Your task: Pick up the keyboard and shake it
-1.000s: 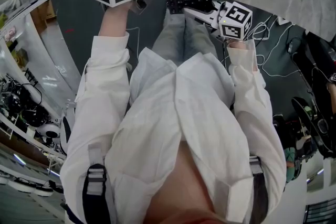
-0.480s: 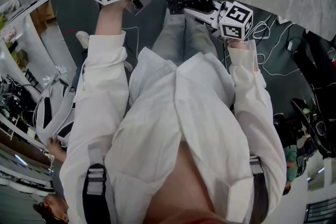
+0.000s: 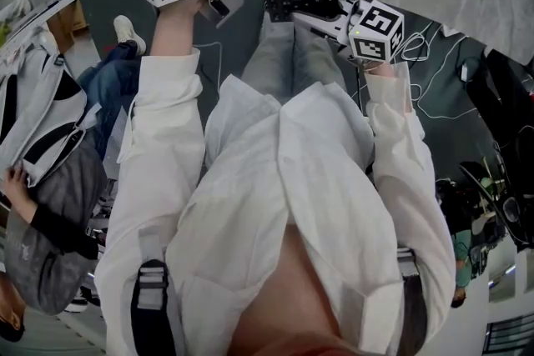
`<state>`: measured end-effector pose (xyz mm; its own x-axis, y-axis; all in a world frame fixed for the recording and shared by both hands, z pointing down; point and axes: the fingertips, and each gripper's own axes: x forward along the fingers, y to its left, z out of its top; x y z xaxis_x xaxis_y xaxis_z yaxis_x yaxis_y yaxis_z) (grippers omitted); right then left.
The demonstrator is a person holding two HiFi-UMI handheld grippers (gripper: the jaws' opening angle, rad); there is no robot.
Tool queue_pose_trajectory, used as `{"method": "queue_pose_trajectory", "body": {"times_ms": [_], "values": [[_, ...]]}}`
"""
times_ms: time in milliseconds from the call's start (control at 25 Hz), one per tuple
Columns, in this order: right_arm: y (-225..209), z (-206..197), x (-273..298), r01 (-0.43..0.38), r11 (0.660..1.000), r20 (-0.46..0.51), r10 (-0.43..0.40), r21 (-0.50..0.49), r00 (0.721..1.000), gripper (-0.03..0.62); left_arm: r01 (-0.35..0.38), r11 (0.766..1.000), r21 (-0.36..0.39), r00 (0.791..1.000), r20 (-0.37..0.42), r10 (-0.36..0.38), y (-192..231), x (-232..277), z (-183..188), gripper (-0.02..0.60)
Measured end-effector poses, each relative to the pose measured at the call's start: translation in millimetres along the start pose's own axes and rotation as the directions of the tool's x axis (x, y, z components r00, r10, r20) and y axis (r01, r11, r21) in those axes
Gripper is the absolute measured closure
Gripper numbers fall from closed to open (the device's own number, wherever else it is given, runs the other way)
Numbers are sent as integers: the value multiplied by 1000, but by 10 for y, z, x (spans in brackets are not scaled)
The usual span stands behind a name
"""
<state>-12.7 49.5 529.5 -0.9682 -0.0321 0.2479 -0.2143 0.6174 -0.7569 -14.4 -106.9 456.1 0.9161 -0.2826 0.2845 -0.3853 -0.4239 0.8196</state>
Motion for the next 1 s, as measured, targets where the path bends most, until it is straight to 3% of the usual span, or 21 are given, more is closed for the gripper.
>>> {"method": "queue_pose_trajectory", "body": {"times_ms": [160, 520, 1000], "values": [[-6, 16, -3, -1, 1000, -2, 1, -1, 1000, 463, 10, 999, -41, 1000, 27, -9, 1, 10, 36, 295], [-6, 25, -12, -8, 1000, -12, 8, -7, 1000, 464, 10, 996, -91, 1000, 0, -10, 19, 8, -8, 295], [-9, 18, -36, -9, 1000, -20, 9, -1, 1000, 464, 13, 997, -74, 998, -67, -19, -18, 51, -102, 295]]}}
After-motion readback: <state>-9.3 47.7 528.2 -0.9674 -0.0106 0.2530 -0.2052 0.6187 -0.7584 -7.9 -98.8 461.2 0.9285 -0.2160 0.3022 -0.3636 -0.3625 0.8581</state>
